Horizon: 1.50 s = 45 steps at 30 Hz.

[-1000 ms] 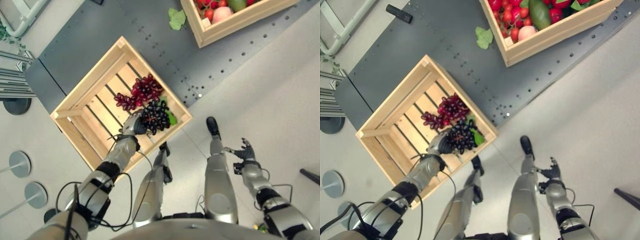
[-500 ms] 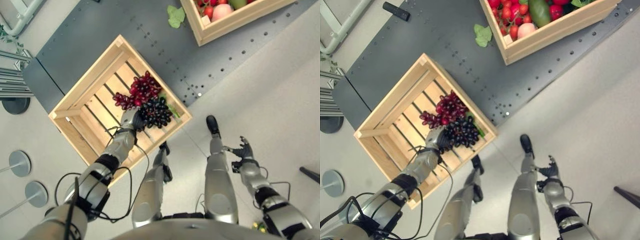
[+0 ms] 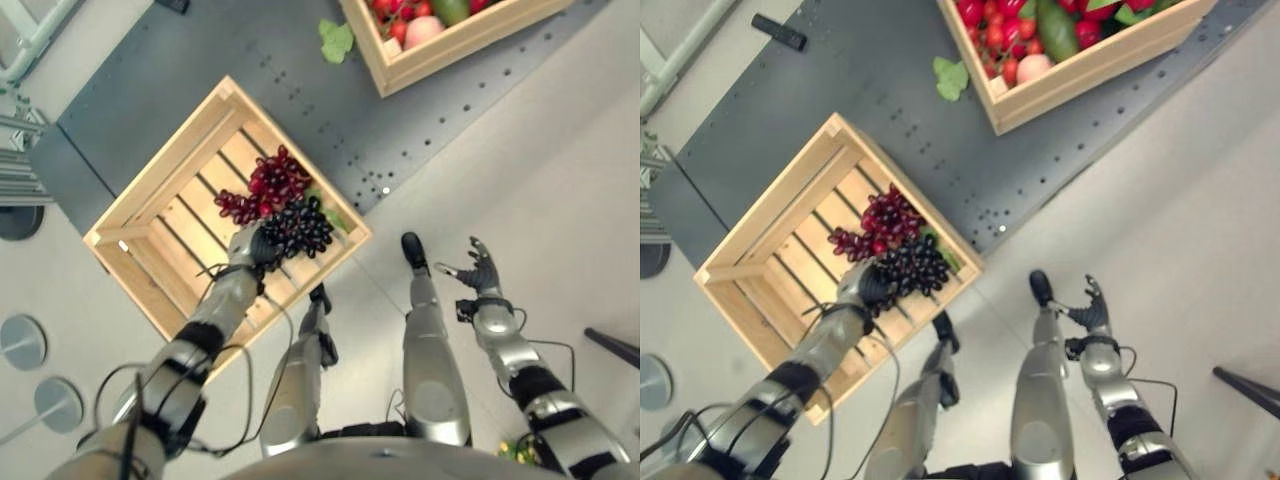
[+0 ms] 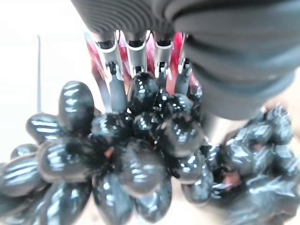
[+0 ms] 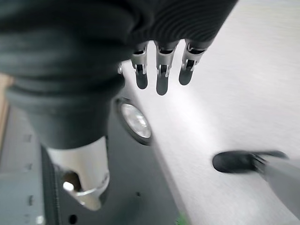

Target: Pick up the fruits from the basket on one side to the basket on the other side

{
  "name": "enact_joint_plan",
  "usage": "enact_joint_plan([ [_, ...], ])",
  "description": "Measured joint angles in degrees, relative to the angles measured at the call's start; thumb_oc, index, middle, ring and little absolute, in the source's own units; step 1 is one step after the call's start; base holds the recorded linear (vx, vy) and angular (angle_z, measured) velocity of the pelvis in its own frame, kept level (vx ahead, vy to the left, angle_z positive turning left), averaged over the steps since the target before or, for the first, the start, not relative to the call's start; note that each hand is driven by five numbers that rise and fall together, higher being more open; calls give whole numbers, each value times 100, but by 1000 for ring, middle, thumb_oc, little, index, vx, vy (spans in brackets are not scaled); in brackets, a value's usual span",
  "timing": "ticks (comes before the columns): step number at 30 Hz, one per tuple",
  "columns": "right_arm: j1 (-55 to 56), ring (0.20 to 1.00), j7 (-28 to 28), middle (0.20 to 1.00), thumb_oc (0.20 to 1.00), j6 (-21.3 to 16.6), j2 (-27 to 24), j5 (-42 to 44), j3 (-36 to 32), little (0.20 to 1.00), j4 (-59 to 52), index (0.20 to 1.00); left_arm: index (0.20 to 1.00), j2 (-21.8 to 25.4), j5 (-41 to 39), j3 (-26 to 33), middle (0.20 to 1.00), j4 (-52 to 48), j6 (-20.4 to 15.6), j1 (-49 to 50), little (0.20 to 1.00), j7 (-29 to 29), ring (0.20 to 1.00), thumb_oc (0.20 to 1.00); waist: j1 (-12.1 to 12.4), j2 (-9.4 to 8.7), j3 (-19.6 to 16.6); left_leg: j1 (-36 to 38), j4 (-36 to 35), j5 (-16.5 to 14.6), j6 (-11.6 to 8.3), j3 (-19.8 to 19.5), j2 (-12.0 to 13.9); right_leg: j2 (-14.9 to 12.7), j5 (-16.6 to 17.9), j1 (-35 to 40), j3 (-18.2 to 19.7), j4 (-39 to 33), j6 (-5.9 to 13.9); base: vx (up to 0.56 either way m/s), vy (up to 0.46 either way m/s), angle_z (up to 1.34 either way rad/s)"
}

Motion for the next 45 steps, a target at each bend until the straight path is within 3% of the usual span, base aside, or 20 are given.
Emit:
enact_joint_plan([
  [4,295,1000,240,1000,1000,-67,-226,-159,-35,1000,-422,1000,200,1250,0,534,200,-892,-205,524,200,-251,200,200,79,14,-9,81,-2,-15,-63,-81,68,64,-54,128,-82,-3,-20,28,-65,8],
  [5,400,1000,396,1000,1000,-75,-283,-165,-108,1000,-560,1000,200,1780,1,895,200,-1160,-249,692,200,-397,200,200,163,23,-15,108,-1,-22,-86,-130,99,96,-58,173,-124,-1,-32,50,-67,10],
  [8,613,1000,639,1000,1000,-74,-422,-254,-182,1000,-815,1000,200,2513,-4,1385,200,-1682,-333,859,200,-616,200,200,338,59,-39,213,1,-2,-102,-192,142,134,-74,319,-203,-1,-69,23,-51,12],
  [13,734,1000,1011,1000,1000,-120,-596,-329,-331,1000,-1324,1000,200,2834,-131,1722,200,-2501,-605,888,200,-887,200,200,518,287,-196,314,2,15,-138,-337,204,177,-123,543,-427,-1,-157,15,-64,15],
  [24,828,1000,1354,1000,1000,-135,-667,-382,-670,1000,-1650,1000,200,3108,-149,1994,200,-3218,-813,987,200,-1231,200,200,560,450,-315,496,0,-4,-178,-515,274,244,-198,845,-606,0,-176,3,-27,8],
  [25,832,1000,1359,1000,1000,-135,-665,-385,-670,1000,-1651,1000,1000,3104,-150,1991,1000,-3212,-814,986,1000,-1237,1000,1000,560,470,-329,497,0,-3,-178,-518,281,253,-198,848,-612,1,-179,0,0,0],
  [32,907,1000,1340,1000,1000,-120,-637,-456,-682,1000,-1623,1000,1000,2459,-207,1958,1000,-3128,-794,976,1000,-1246,1000,1000,465,527,-402,486,1,29,-205,-595,305,280,-180,861,-666,1,-228,-25,-6,2],
  [45,1064,1000,868,1000,1000,-107,-565,-553,-1051,1000,-1616,1000,1000,1337,20,1368,1000,-2350,-552,961,1000,-1215,1000,1000,380,408,-518,111,0,59,-252,-580,389,363,-189,472,-661,3,-253,-21,7,-1],
])
